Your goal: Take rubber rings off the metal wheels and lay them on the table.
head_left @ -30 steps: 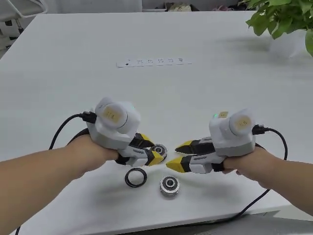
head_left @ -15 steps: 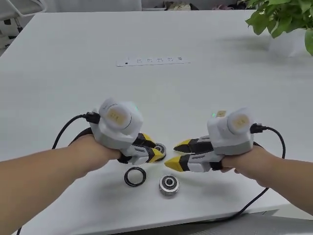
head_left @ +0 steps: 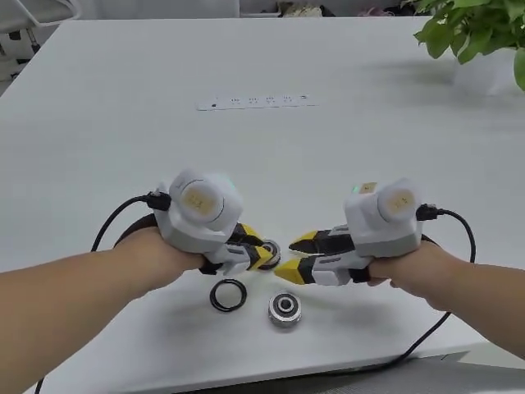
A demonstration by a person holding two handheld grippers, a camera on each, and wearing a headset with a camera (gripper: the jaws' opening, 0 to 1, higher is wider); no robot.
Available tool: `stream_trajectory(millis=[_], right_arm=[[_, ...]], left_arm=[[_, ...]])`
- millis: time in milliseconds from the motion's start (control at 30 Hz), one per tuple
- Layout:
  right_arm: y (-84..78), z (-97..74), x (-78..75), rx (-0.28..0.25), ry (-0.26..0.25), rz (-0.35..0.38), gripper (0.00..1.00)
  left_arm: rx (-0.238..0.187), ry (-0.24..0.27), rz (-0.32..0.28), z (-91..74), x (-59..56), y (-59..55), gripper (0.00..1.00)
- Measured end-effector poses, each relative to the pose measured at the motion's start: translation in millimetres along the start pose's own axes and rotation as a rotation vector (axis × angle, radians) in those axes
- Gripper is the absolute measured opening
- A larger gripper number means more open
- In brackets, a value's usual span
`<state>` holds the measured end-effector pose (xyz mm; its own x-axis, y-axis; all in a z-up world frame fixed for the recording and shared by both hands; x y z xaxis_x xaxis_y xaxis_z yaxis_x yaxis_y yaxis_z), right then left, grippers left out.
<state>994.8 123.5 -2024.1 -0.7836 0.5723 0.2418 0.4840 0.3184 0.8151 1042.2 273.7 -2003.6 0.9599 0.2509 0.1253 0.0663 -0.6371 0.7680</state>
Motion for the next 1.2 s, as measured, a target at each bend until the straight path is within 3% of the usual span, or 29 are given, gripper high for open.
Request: stream_trajectory(millis=[267, 633, 1200], right_arm=[[5.0, 10.8, 1.8, 0.017, 0.013, -0.025, 0.28], [4.1, 12.9, 1.3, 0.04, -0.013, -0.065, 0.21], [-1.9, 5.6, -2.7, 0.028, -0.019, 0.017, 0.02]], left_arm=[[-0.001, 0.016, -0.012, 0.0, -1.1, -0.6, 0.08], [-0.003, 0.026, -0.027, -0.4, -2.6, -1.0, 0.08], [-0.01, 0.037, -0.049, -0.7, -3.6, -1.9, 0.08]])
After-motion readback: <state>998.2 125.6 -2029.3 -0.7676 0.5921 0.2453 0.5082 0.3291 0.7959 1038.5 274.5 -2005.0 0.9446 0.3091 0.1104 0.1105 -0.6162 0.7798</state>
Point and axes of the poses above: the centre of the closed fingertips' face, and the gripper's own axes: z roughly forward along the fingers, x roughly to its left, y roughly out of its top, the point moved 10 cm from there along -z, roughly backward along the fingers, and after that the axes turned 7 degrees about y, right-handed, at the moved point
